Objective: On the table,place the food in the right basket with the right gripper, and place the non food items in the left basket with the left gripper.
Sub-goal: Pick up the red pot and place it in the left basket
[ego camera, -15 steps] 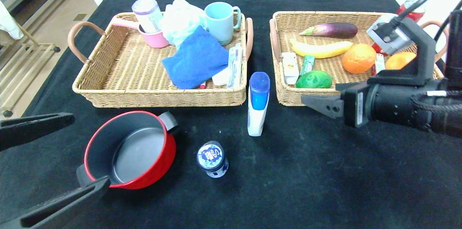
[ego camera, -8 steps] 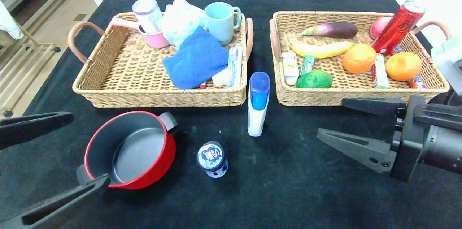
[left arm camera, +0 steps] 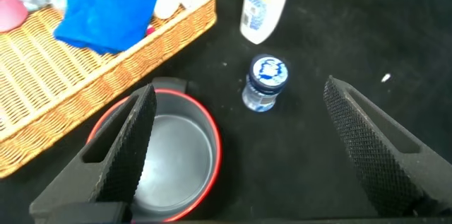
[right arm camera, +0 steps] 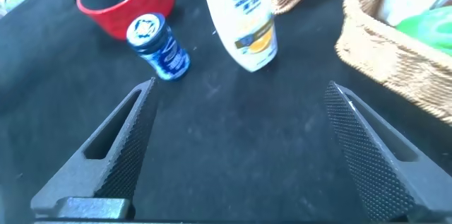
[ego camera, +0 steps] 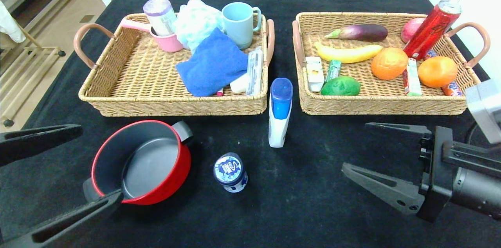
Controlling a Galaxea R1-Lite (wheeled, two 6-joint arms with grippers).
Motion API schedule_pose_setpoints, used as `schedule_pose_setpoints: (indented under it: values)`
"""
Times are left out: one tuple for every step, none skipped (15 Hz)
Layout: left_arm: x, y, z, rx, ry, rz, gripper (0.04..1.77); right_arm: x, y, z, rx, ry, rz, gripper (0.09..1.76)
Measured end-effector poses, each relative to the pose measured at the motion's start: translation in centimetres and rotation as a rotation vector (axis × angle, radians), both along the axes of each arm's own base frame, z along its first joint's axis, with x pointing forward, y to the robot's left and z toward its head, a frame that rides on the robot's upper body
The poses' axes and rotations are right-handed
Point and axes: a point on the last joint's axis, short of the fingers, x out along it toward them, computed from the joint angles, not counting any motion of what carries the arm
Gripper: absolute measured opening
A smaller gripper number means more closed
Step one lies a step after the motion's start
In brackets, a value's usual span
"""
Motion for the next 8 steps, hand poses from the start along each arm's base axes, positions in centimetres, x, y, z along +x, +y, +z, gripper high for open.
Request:
schedule_pose_setpoints:
  values:
    - [0.0,0.0,0.1,-0.003,-0.004,0.014,1.72,0.0,-0.1,-0.5,0.007,-0.011,0.002,1.70]
    - [0.0,0.0,0.1,-0.004,-0.005,0.018,1.72,0.0,-0.2,-0.9,0.011,-0.014,0.003,1.70]
    - [-0.1,0.1,0.0,-0.005,-0.006,0.018,1.72,0.2,-0.3,-1.2,0.007,-0.005,-0.004,1.70]
    - [-0.2,0.1,0.0,-0.005,-0.007,0.019,1.72,0.3,-0.5,-1.5,0.004,0.001,-0.018,1.70]
    - [-0.2,0.2,0.1,-0.005,-0.008,0.025,1.72,0.5,-0.8,-1.6,0.002,0.006,-0.028,1.70]
    - [-0.1,0.2,0.3,-0.005,-0.010,0.042,1.72,0.7,-1.0,-1.6,0.003,0.008,-0.029,1.70]
    - [0.1,0.2,0.4,0.005,0.007,0.070,1.72,0.8,-1.2,-1.6,0.003,0.007,-0.030,1.70]
    - [0.4,0.2,0.4,0.019,0.037,0.101,1.72,0.8,-1.3,-1.7,0.003,0.009,-0.034,1.70]
